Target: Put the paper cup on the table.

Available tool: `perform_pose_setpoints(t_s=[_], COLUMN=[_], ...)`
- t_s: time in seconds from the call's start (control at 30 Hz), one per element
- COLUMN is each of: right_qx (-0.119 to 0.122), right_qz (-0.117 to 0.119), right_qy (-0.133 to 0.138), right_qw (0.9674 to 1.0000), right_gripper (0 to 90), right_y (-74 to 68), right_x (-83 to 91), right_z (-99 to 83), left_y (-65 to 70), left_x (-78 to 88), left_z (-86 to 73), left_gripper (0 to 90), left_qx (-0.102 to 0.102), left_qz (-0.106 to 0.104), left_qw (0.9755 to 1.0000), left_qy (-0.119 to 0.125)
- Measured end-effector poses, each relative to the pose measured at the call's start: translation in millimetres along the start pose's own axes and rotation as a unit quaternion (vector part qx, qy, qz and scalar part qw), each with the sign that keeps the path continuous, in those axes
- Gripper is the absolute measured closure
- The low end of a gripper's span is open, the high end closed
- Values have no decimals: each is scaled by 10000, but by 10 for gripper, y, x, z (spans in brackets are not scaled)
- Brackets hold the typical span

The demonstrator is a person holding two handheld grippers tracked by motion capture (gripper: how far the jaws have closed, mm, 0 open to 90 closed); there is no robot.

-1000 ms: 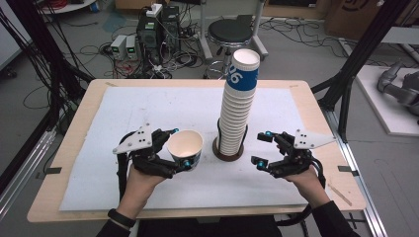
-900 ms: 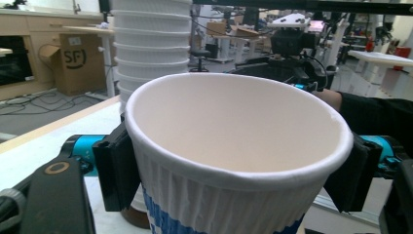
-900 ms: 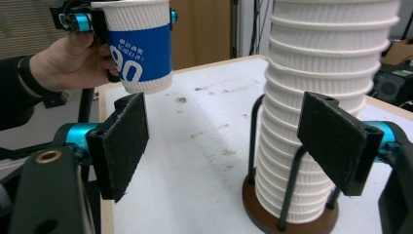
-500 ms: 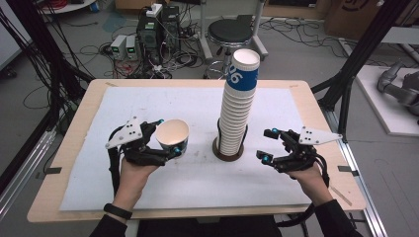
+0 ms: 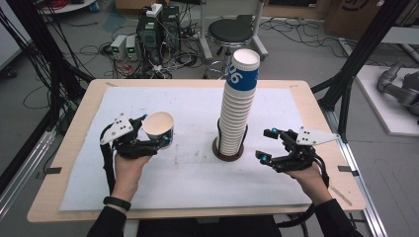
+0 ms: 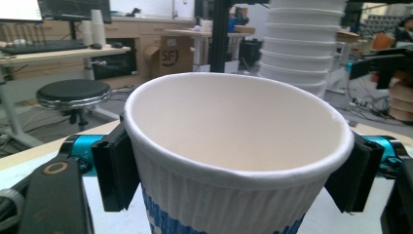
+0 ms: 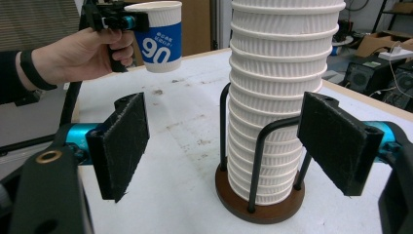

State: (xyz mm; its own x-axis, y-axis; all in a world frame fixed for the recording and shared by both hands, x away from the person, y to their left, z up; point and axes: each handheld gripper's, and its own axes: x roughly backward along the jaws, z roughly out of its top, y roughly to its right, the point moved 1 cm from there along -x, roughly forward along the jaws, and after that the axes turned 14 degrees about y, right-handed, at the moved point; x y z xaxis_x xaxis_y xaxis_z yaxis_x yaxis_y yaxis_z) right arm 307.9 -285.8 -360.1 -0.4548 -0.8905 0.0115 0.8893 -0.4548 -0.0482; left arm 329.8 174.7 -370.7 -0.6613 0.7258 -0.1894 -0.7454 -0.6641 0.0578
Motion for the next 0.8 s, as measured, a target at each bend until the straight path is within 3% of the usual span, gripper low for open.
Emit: perform_pose_setpoints(t_s=[0.37, 0.53, 0.8], right_qx=[98, 83, 97], right_qz=[24, 31, -89], right_qy=[-37, -20, -11], right_qw=[9999, 10000, 9999], right_gripper=[197, 197, 197], right_y=[-5, -16, -13], right_x=[-13, -7, 69], right_z=[-2, -2, -7], left_y=[-212, -293, -433], left_x=[-20, -48, -77], left_z=[-110, -167, -289], left_gripper=[210, 210, 210], left_qx=[-234, -346, -344], left_qz=[604, 690, 875], left_qw=[9979, 9970, 9956], left_qy=[30, 22, -63])
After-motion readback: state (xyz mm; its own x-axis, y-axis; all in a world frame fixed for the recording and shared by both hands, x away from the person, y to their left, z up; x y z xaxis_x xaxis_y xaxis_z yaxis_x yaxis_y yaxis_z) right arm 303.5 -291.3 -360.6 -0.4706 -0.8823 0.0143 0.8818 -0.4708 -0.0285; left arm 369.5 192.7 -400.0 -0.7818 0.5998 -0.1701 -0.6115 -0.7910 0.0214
